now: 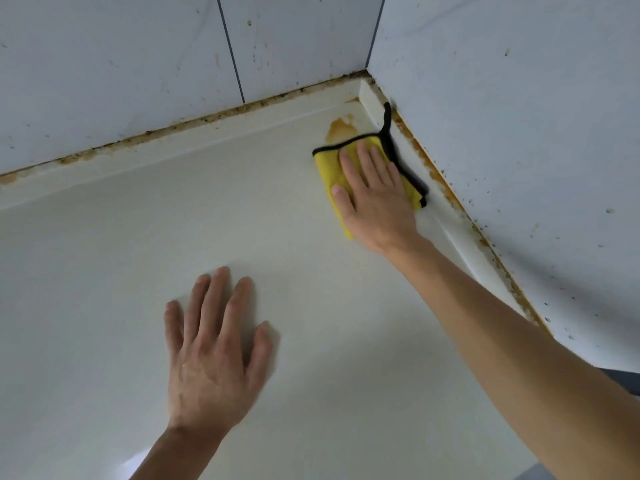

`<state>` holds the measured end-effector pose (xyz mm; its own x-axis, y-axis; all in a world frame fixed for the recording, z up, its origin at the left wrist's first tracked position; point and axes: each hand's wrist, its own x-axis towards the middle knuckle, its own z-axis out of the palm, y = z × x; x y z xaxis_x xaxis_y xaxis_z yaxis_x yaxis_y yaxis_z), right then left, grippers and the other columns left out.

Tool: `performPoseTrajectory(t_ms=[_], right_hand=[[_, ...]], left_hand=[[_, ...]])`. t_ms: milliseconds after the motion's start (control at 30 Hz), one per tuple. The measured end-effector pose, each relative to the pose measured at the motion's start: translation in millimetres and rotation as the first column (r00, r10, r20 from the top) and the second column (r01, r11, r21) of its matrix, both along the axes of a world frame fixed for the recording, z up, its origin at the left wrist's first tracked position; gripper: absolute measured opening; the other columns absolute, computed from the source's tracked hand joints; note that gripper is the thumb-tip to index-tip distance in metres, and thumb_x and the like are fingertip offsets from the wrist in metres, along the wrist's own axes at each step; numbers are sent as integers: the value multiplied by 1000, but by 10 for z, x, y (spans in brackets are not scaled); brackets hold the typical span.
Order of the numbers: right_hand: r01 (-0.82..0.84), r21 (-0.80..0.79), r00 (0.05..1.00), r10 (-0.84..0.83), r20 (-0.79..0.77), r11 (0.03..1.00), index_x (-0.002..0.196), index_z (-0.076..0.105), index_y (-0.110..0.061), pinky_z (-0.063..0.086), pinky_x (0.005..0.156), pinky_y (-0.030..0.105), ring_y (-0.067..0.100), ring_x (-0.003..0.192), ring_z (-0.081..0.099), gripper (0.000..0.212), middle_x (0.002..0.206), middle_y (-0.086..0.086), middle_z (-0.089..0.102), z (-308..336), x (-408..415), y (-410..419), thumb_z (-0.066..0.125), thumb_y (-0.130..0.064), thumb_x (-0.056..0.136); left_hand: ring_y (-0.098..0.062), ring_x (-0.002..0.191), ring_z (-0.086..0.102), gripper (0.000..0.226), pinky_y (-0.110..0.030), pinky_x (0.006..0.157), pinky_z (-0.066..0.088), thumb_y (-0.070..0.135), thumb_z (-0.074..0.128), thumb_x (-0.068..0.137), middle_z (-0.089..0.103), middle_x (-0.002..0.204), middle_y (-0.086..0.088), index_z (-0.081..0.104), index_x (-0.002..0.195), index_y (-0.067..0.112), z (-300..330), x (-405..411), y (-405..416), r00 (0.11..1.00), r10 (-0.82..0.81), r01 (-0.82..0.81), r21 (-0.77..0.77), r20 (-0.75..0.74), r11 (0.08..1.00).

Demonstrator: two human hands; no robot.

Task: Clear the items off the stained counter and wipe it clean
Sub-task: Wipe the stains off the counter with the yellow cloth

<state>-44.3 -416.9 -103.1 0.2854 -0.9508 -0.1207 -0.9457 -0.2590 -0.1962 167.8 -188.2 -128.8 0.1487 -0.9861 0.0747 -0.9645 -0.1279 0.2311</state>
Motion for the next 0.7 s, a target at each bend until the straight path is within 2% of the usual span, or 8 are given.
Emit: performPoseTrajectory(t_ms=[100, 167, 367, 567, 700], right_hand=[[-105, -62, 994, 103, -28, 993, 168, 13, -26, 3, 132, 40, 17, 163, 0, 63, 176, 2, 3, -36, -265, 418, 21, -51, 110], [-110, -45, 994, 109, -21, 993, 168, 12, -28, 0, 132, 37, 14, 162, -2, 64, 176, -1, 1, -47, -382, 459, 21, -52, 109], [-23, -12, 1000, 24, 12, 1000, 168, 4, -24, -4, 131, 36, 17, 162, -6, 67, 176, 3, -6, -60, -96, -290, 20, -52, 109], [20, -22, 999, -19, 42, 1000, 168, 7, -22, 0, 131, 40, 21, 162, -1, 67, 176, 8, -1, -82, 316, -792, 22, -47, 108], [21, -28, 999, -20, 29, 999, 168, 10, -22, 1, 131, 43, 23, 162, 1, 66, 176, 7, 1, -53, 404, -823, 23, -46, 108]], left_hand=[[-35, 158, 31, 66, -65, 124, 20, 49, 47, 96, 35, 169, -8, 49, 154, 17, -27, 7, 3, 1000, -9, 10, -19, 4, 1000], [-35, 158, 31, 66, -65, 123, 21, 47, 48, 96, 34, 170, -7, 49, 154, 17, -47, 14, 2, 1000, -14, 14, -32, 6, 999], [-33, 160, 28, 68, -65, 125, 19, 51, 48, 95, 30, 173, -6, 47, 156, 19, -66, 9, -1, 1000, -8, 8, -28, 0, 1000], [-34, 160, 30, 68, -64, 126, 19, 50, 49, 95, 33, 171, -8, 50, 155, 18, -26, -11, 3, 1000, -8, 8, -29, -1, 1000], [-33, 160, 29, 67, -63, 127, 17, 50, 47, 96, 33, 171, -8, 48, 155, 19, -8, -17, 3, 1000, 0, 0, -1, 4, 1000]])
